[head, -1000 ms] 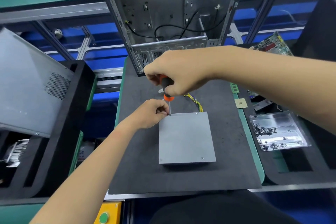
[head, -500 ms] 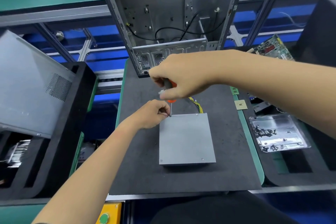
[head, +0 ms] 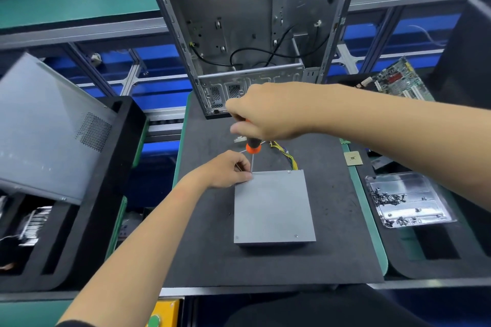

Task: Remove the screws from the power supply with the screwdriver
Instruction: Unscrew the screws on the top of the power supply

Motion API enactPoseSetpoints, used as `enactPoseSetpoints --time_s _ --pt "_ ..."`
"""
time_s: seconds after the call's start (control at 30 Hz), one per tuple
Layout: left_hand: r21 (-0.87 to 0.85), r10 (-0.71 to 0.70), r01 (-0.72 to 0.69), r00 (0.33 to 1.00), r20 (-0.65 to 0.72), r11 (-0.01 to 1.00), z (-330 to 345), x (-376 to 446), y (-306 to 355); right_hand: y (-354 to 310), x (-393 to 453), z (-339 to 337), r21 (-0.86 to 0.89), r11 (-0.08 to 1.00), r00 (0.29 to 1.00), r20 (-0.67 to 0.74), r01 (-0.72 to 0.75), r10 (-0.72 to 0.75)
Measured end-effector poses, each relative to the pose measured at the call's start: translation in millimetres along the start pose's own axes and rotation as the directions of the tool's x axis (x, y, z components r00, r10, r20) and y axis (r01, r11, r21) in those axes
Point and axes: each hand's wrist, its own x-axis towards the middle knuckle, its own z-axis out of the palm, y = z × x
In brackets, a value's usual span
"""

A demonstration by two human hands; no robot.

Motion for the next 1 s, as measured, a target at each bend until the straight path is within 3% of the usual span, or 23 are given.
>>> enactPoseSetpoints --time_s 0.2,0.4,0.6,0.8,1.0 --pt "-0.02 -0.008 0.008 0.999 -0.038 1.0 3 2 -3 3 -4 -9 0.214 0.974 0.989 0.107 0.077 -0.101" --pt "-0.01 0.006 -0.006 0.999 -0.046 1.0 4 -1 -1 1 -3 4 0.015 1.0 0.999 -0.028 0.016 -0.016" --pt "-0.009 0.026 -0.026 0.998 -0.049 1.0 6 -3 -3 0 -6 -5 0.201 0.973 0.988 0.083 0.113 -0.131" --pt "-0.017 0.025 -0.026 0.996 -0.085 1.0 10 -4 -6 -1 -3 4 -0.024 1.0 1.0 0.018 0.005 -0.004" --pt "-0.064 0.033 -0.042 0.991 -0.133 0.997 15 -7 -12 1 -3 -5 0.16 0.986 0.994 0.083 0.056 -0.07"
